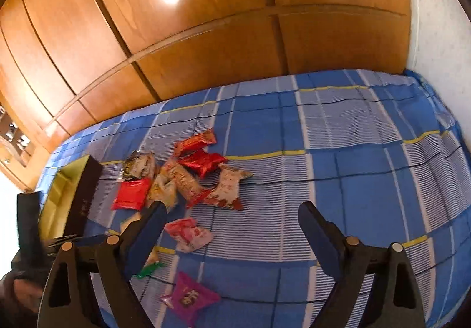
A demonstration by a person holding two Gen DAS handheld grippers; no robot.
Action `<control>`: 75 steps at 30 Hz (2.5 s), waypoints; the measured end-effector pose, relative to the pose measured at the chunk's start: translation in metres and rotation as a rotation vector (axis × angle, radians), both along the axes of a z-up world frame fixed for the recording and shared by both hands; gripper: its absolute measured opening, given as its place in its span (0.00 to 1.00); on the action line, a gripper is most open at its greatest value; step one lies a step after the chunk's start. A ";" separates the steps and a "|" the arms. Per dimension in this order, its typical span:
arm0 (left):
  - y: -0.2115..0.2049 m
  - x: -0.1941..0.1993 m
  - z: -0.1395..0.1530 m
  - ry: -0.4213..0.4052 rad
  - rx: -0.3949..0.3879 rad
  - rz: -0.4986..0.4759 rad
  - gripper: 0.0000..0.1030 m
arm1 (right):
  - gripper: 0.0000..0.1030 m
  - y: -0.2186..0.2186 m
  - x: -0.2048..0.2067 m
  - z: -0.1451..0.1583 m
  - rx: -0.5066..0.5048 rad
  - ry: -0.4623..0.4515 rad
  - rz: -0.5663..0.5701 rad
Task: Organize snacks
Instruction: 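Grasp the cream cracker pack with the left gripper while the right gripper grasps the pink candy bag, then carry the cracker pack into the gold box and open the left gripper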
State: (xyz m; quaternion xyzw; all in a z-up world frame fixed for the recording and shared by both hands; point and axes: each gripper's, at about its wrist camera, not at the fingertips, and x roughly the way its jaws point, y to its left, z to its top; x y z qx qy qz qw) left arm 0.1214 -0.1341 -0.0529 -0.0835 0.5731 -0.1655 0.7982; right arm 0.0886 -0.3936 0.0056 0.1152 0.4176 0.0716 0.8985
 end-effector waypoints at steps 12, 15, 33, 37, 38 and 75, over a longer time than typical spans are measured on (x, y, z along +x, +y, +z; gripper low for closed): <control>-0.030 -0.009 -0.012 -0.104 0.151 -0.073 0.52 | 0.83 0.029 0.006 -0.010 -0.064 0.060 0.159; -0.019 -0.025 -0.010 -0.136 0.171 -0.113 0.49 | 0.78 0.045 0.010 -0.024 -0.094 0.137 0.237; 0.041 -0.064 -0.008 -0.319 0.125 -0.140 0.45 | 0.74 0.058 -0.020 -0.080 0.009 0.467 0.065; 0.067 -0.068 0.028 -0.369 -0.005 -0.092 0.45 | 0.61 0.067 -0.029 -0.086 -0.018 0.442 0.007; 0.078 -0.067 0.040 -0.380 -0.037 -0.068 0.45 | 0.45 0.070 -0.031 -0.085 -0.037 0.425 0.000; 0.240 -0.019 0.050 -0.364 0.224 0.501 0.64 | 0.43 0.151 -0.034 -0.105 -0.283 0.264 0.044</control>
